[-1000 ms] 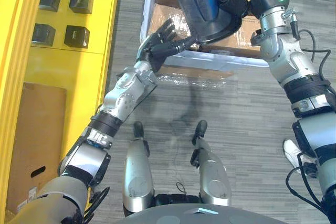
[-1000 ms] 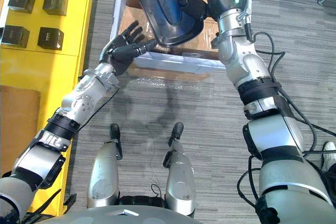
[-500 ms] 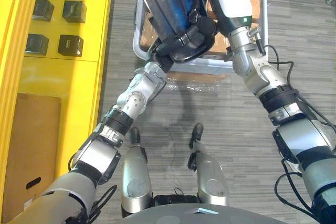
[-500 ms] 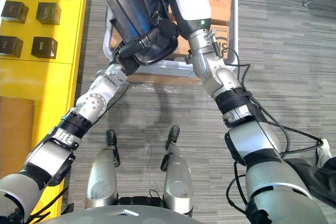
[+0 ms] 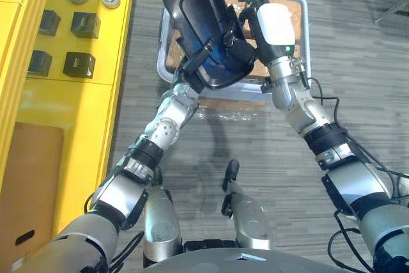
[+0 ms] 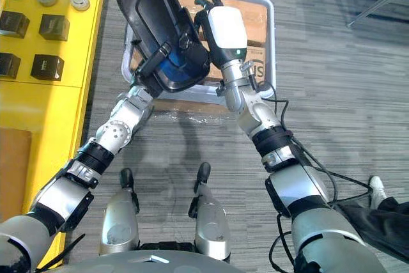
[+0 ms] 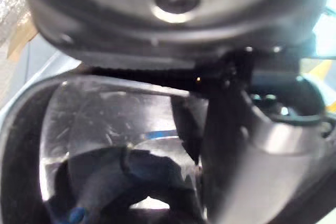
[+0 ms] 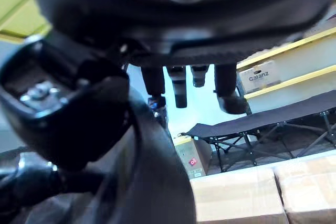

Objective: Walk over and take three plastic housings, then place them on the shelf

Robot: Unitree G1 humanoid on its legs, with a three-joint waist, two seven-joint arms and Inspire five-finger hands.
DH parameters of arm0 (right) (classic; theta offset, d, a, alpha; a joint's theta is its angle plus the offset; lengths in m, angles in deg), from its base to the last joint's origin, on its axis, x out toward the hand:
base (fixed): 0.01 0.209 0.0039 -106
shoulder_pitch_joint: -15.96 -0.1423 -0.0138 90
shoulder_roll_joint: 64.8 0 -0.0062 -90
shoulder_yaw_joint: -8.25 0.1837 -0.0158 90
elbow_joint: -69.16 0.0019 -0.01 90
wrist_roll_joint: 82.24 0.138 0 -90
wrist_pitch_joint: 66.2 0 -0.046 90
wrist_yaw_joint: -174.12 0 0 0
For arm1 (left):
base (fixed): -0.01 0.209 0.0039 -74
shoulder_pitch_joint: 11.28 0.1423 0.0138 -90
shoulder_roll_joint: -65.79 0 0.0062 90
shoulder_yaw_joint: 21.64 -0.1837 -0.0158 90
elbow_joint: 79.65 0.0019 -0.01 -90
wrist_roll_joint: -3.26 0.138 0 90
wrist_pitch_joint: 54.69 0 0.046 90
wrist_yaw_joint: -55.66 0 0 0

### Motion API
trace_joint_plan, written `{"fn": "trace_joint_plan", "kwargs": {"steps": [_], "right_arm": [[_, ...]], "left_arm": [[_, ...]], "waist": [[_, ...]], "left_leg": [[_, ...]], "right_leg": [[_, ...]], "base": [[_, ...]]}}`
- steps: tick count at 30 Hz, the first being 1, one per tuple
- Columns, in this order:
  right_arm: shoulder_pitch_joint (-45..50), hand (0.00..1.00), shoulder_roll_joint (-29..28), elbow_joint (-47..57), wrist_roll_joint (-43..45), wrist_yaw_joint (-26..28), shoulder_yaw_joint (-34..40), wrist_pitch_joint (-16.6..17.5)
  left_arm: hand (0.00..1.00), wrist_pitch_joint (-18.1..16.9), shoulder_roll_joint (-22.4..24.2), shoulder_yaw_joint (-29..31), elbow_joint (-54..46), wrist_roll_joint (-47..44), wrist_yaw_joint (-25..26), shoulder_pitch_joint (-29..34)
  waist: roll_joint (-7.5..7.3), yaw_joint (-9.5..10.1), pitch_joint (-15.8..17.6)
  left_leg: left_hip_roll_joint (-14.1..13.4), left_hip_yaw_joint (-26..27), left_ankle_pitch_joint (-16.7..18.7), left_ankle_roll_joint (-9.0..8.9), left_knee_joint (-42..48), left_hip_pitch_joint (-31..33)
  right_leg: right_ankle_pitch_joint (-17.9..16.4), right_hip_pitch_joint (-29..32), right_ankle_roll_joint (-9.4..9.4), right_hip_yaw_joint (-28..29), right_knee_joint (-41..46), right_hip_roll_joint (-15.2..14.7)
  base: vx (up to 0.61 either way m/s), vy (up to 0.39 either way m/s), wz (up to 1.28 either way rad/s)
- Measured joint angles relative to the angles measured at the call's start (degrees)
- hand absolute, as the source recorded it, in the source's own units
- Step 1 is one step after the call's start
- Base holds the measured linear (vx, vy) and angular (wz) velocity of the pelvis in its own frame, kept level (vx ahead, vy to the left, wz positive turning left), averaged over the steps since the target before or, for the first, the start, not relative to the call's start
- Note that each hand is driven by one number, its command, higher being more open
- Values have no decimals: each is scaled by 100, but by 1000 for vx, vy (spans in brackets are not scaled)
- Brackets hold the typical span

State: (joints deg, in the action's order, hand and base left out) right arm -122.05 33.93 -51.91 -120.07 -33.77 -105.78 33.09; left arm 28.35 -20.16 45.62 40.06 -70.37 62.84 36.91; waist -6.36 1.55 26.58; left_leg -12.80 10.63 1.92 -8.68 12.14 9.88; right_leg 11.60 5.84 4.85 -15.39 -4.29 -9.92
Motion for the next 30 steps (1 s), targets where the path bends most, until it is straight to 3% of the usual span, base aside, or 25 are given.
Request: {"fn": "trace_joint_plan", "kwargs": {"steps": [5,6,12,15,17,22,25,30], "right_arm": [[241,0,-89,118,46,-20,79,-8],[270,100,-93,141,62,-19,84,-8],[1169,100,-180,950,739,-31,305,17],[2089,100,-464,1815,1246,-42,479,33],[2534,100,-550,2279,1612,-39,567,57],[4058,100,-995,3780,3072,-23,1666,454],[4845,100,-1188,4102,3641,-93,2475,687],[5725,100,-1621,4117,3890,-54,2899,921]], "left_arm": [[0,-233,142,-9,8,275,9,117],[0,-249,149,-14,6,309,12,126],[0,-479,213,-88,-506,1364,469,499],[0,-561,289,11,-924,2060,536,907],[0,-568,407,122,-1184,2633,686,1090],[0,-555,752,693,-2578,4783,1499,2224],[0,-555,735,921,-3135,5997,1872,2747],[0,-562,640,1395,-3760,7625,2482,3517]], "waist": [[1,1,-2],[2,0,-2],[19,11,-22],[54,-6,-472],[156,-17,-647],[529,-159,-1204],[557,-203,-1499],[541,-341,-1664]], "left_leg": [[3,2,-5,-2,-40,-42],[3,2,-5,-2,-39,-49],[14,51,-4,-1,-194,-453],[30,106,-12,-36,-370,-461],[22,112,-55,-62,-476,-495],[52,291,-130,-89,-916,-937],[81,311,-130,-88,-1045,-1088],[143,320,-128,-86,-1053,-1145]], "right_leg": [[1,-17,1,-2,7,3],[1,-25,0,-2,6,4],[-15,-334,15,12,-8,2],[-188,-252,69,17,-12,-6],[-198,-236,64,6,-10,13],[-199,-379,67,7,-4,14],[-230,-442,98,7,12,-4],[-392,-498,207,4,21,-65]], "base": [[0,0,0],[0,0,0],[-1,3,-2],[18,-9,-5],[50,-18,-3],[68,7,-9],[56,20,-5],[0,0,0]]}}
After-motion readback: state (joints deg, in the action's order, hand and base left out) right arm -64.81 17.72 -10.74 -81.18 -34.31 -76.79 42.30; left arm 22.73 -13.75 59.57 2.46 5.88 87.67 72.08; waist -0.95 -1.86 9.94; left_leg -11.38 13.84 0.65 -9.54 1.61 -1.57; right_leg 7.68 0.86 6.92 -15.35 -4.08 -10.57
